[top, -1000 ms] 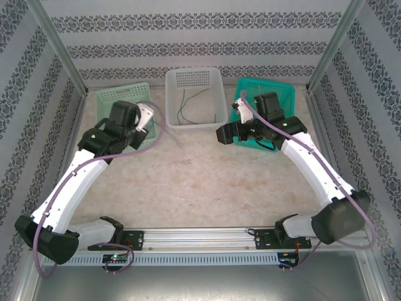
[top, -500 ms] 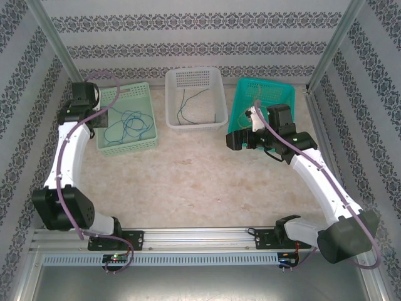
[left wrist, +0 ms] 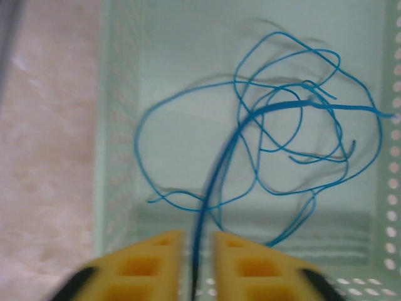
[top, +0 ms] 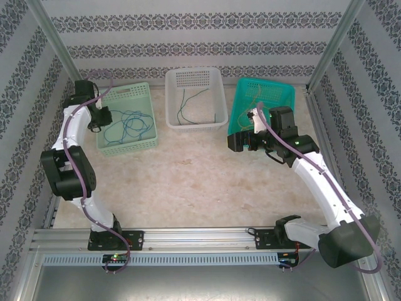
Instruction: Untangle the cables
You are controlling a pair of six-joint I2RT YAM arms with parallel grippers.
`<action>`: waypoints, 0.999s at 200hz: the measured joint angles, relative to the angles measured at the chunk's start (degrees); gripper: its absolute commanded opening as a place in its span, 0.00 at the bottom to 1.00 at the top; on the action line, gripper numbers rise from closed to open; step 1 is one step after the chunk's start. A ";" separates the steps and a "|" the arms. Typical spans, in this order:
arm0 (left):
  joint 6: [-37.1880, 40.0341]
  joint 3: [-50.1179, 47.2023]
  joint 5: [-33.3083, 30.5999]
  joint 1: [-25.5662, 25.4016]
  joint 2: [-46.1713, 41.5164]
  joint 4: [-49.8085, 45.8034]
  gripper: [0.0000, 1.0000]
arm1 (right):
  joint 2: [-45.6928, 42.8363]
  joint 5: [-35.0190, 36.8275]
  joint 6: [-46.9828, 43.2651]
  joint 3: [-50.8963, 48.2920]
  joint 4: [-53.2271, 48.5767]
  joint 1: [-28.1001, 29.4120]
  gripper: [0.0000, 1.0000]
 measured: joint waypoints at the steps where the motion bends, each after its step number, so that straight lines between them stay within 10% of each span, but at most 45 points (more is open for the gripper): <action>1: -0.17 0.00 0.35 0.07 0.15 0.00 0.49 | -0.02 0.02 0.00 0.00 0.00 0.00 0.98; 25: -2.58 -0.22 4.59 0.09 1.05 0.15 1.00 | -1.11 0.31 0.00 -0.79 0.11 -0.68 0.98; 106: -5.62 -12.04 5.03 0.09 -13.25 6.38 1.00 | -1.88 12.68 1.07 -7.19 8.28 -2.14 0.98; 154: -5.11 -31.08 3.04 -1.11 -30.77 21.05 1.00 | -5.38 35.28 -3.34 -28.41 31.65 -2.40 0.98; 200: -5.14 -47.58 -3.89 -2.69 -37.05 32.65 1.00 | 8.15 42.14 -7.98 -35.91 59.41 -6.95 0.98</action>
